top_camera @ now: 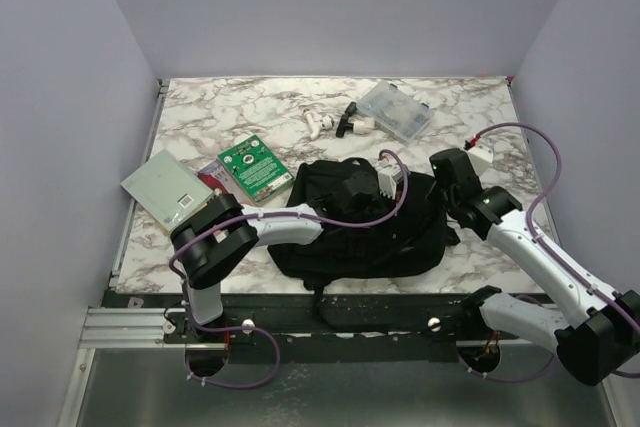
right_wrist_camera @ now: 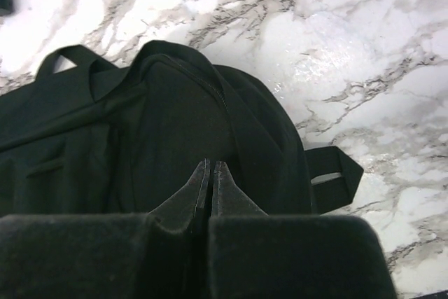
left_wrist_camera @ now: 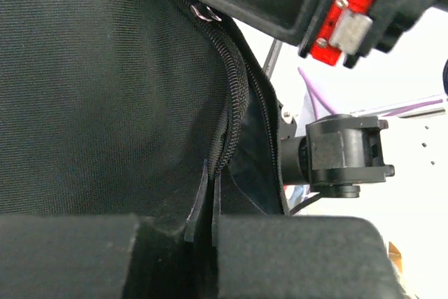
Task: Pack the student bag
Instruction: Unzip the student bag at the center of the board.
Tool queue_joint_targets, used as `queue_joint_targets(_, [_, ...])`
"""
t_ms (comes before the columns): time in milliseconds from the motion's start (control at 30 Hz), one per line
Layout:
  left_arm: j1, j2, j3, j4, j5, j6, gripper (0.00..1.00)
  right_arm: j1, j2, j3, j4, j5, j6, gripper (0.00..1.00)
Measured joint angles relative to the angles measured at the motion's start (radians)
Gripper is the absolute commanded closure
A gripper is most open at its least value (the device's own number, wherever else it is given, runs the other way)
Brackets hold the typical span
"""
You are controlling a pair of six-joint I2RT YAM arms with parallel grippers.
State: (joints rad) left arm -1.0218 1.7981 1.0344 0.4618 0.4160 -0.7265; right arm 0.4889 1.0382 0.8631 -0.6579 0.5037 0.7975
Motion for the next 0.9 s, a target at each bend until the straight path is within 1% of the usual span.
queue_joint_targets(200, [-0.047,0.004,-0.004,-0.015,-0.055,0.056,1.0,-0.03,0.075,0.019,-0.033,0.047,0.029,1.0])
queue_joint_targets(400, [-0.089,0.004,-0.018,-0.004,-0.122,0.098,1.0,-0.155,0.201,0.022,-0.003,0.041,0.009,0.99])
queue_joint_targets(567, [-0.104,0.004,-0.027,0.005,-0.155,0.122,1.0,-0.174,0.296,0.055,0.08,0.046,-0.06,0.99])
queue_joint_targets(700, [-0.125,0.004,-0.027,0.003,-0.168,0.145,1.0,-0.203,0.373,0.103,0.186,0.055,-0.113,0.99])
queue_joint_targets(900, [-0.132,0.004,-0.027,0.021,-0.219,0.182,1.0,-0.215,0.53,0.16,0.283,0.025,-0.172,0.99])
